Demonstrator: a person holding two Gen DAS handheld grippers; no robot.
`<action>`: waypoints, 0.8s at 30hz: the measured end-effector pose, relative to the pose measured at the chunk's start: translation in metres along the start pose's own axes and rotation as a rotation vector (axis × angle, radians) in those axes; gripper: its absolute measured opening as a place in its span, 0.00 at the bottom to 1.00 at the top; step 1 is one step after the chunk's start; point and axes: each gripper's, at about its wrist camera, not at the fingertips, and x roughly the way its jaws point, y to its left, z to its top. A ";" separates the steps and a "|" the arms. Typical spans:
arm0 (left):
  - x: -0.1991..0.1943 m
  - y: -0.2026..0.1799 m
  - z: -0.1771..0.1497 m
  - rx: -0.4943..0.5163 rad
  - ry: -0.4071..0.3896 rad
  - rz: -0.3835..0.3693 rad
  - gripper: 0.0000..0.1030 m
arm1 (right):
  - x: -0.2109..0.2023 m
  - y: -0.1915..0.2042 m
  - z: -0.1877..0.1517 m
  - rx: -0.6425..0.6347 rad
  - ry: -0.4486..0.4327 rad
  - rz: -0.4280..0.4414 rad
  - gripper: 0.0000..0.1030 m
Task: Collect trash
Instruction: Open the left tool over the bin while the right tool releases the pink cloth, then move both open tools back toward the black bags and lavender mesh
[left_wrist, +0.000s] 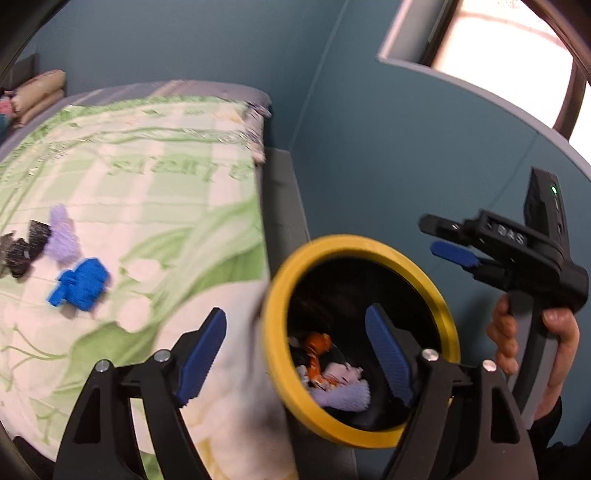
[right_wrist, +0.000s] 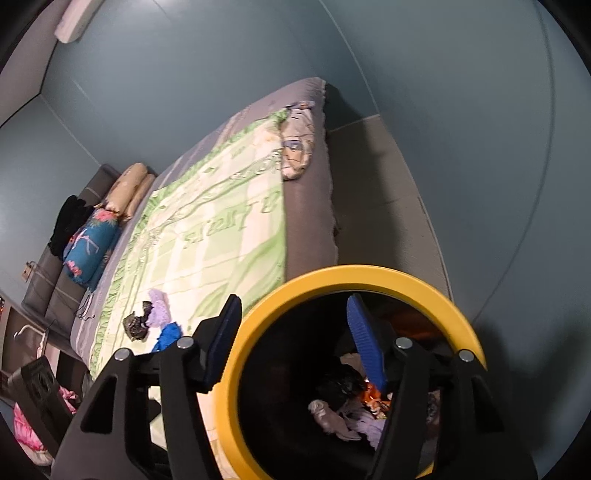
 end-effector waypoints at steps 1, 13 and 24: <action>-0.004 0.005 0.002 -0.007 -0.013 0.014 0.74 | 0.000 0.004 0.001 -0.007 -0.003 0.006 0.58; -0.039 0.076 0.014 -0.069 -0.111 0.175 0.80 | 0.017 0.076 -0.002 -0.141 0.006 0.150 0.70; -0.057 0.164 0.018 -0.205 -0.129 0.276 0.80 | 0.061 0.145 -0.005 -0.244 0.083 0.250 0.73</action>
